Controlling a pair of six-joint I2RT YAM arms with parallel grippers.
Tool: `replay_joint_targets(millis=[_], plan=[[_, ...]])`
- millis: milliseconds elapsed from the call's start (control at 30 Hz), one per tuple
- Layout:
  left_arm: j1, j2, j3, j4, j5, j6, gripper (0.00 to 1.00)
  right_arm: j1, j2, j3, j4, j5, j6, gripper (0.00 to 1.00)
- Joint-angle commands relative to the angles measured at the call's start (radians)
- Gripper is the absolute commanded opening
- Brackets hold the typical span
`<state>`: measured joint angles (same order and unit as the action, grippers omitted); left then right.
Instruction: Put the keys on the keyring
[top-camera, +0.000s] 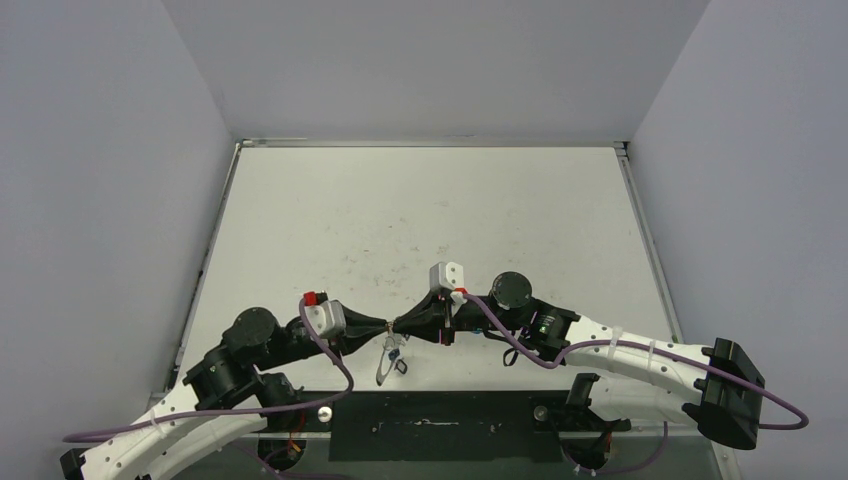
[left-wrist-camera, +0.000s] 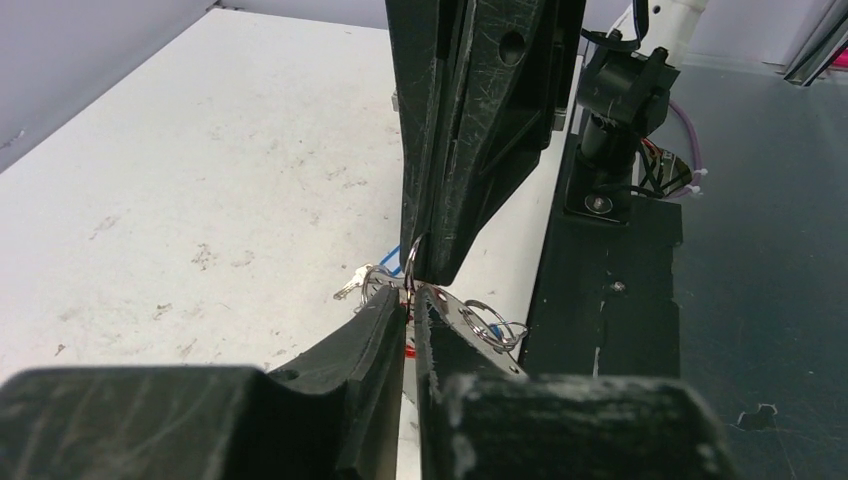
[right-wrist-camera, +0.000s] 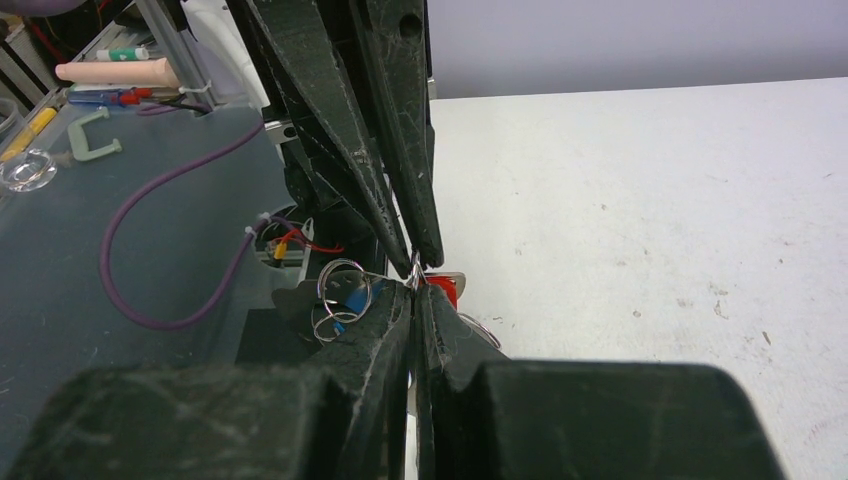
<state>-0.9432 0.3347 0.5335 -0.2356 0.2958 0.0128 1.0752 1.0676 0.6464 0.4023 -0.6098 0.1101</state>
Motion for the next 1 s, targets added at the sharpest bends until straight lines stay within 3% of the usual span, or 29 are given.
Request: replay_joint_targets(millis=[0, 33, 567, 967], plan=[[-0.002, 0.019, 0.003, 0.002, 0.015, 0.018, 0.03, 0.006, -0.033, 0.021, 0.08, -0.002, -0.005, 0.0], [-0.002, 0.021, 0.005, -0.004, 0.017, 0.021, 0.0, 0.006, -0.034, 0.02, 0.079, -0.001, -0.005, 0.0], [-0.002, 0.015, 0.011, -0.111, -0.018, 0.041, 0.0, 0.006, -0.04, 0.016, 0.115, -0.006, 0.01, 0.0], [-0.002, 0.106, 0.002, -0.03, 0.003, 0.025, 0.0, 0.006, -0.019, 0.008, 0.162, -0.013, 0.035, 0.0]])
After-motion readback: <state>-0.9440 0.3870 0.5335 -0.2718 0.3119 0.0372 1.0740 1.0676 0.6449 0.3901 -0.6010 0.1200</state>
